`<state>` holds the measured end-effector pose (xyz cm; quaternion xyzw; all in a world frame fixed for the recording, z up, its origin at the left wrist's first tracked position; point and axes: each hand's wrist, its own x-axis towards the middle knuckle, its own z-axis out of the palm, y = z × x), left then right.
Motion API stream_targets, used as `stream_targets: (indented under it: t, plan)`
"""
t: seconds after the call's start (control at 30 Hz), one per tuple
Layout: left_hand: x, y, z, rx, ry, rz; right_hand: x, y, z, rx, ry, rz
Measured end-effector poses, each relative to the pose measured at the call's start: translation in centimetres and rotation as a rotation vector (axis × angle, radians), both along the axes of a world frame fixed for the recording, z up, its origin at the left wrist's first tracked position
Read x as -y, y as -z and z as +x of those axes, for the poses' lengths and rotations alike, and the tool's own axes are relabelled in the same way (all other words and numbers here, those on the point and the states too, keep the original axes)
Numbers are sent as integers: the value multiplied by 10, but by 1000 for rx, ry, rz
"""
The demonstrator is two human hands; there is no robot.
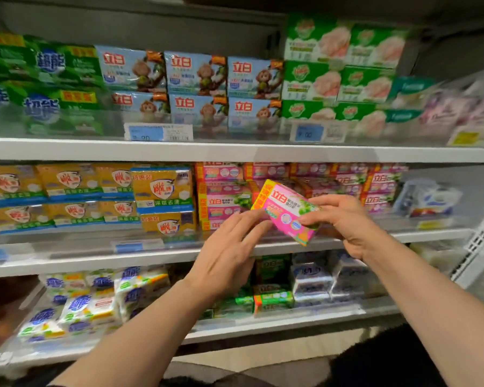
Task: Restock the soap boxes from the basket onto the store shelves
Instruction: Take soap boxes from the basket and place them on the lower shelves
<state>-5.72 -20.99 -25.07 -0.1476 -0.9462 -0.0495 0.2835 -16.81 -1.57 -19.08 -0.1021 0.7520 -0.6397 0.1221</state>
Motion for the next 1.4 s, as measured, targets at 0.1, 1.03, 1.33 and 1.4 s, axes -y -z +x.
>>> stream_targets:
  t: [0.1, 1.03, 1.33, 1.4]
  plan:
    - [7, 6, -7, 67, -87, 59, -22, -5, -19, -55, 115, -43]
    - [-76, 90, -118, 138, -199, -18, -114, 29, -185, -112, 160, 317]
    - [-80, 92, -121, 112, -215, -38, -110, 52, -192, -123, -87, 513]
    - [-80, 91, -120, 126, -213, -52, -117, 51, -188, -133, -93, 598]
